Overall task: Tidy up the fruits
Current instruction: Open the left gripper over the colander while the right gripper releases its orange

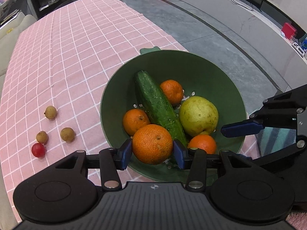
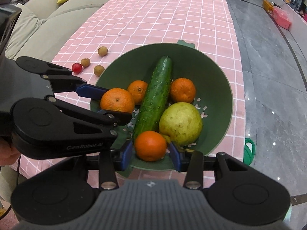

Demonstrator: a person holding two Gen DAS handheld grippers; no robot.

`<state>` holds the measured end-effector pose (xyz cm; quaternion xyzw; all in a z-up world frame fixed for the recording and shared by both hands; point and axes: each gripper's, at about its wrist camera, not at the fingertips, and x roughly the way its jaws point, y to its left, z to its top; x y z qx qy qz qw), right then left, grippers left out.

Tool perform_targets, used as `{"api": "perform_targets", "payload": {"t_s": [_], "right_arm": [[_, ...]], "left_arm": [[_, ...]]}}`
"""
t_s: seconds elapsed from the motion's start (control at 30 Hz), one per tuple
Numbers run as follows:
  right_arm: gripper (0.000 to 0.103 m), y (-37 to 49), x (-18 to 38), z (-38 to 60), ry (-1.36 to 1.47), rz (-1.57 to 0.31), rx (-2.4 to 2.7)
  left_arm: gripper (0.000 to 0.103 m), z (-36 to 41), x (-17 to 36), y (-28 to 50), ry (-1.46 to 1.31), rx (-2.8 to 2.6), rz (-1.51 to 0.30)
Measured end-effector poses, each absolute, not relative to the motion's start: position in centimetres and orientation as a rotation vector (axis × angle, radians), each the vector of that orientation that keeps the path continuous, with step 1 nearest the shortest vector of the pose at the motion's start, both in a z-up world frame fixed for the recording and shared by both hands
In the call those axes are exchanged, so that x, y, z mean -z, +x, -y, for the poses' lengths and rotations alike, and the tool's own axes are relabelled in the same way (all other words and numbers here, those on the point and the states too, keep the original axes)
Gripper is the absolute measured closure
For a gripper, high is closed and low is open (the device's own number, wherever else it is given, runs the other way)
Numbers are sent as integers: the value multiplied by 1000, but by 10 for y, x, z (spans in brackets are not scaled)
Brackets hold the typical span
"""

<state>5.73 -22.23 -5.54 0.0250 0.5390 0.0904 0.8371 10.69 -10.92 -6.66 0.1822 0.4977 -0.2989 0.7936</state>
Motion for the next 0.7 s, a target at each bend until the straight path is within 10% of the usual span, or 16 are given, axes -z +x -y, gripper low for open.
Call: {"api": "perform_targets", "payload": {"t_s": [0.7], "right_arm": [[39, 48, 25, 221, 12, -1028, -137]], "left_arm": [[36, 82, 27, 100, 264, 571, -968]]}}
